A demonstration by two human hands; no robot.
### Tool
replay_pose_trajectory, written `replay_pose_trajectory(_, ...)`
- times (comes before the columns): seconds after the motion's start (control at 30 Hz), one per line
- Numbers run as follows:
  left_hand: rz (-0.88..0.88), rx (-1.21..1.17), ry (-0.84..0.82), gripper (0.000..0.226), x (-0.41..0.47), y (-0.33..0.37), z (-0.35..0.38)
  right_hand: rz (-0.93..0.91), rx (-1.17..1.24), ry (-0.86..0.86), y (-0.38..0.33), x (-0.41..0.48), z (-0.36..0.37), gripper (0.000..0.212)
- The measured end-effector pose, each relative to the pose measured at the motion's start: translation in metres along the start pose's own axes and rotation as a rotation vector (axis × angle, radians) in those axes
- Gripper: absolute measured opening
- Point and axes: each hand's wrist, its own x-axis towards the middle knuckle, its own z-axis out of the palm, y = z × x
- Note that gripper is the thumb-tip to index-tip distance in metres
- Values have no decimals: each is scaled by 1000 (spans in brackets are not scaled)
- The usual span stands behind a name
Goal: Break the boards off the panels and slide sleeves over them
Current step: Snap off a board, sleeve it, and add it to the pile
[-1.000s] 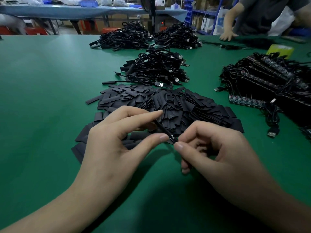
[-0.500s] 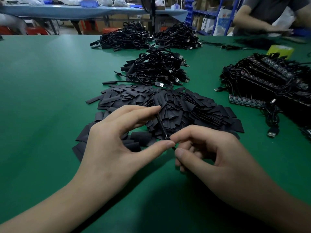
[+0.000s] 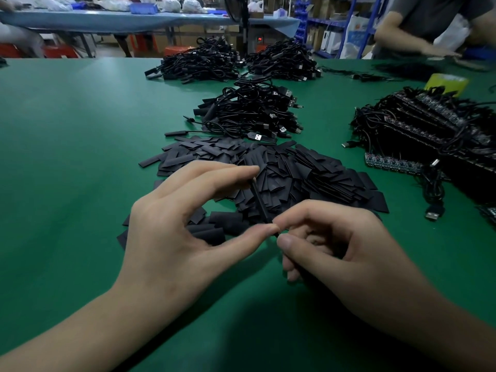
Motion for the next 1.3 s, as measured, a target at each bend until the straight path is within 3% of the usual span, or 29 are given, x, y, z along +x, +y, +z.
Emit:
replay_pose_trajectory(0.17, 9, -5, -13, 47, -1, 1, -1, -49, 0, 24, -1, -1, 1, 10)
replay_pose_trajectory(0.4, -21, -66, -86, 48, -1, -1, 0, -345, -429, 186, -5, 0, -4, 8)
replay_pose_trajectory(0.63, -29, -106, -121, 48, -1, 1, 1, -469, -564, 249, -7, -2, -4, 4)
replay_pose_trajectory(1.1, -33, -65, -97, 44, -1, -2, 2, -432, -520, 217, -5, -1, -1, 8)
replay_pose_trajectory(1.3, -100, -113, -108, 37, -2, -5, 5, -265, -286, 98, -3, -2, -1, 17)
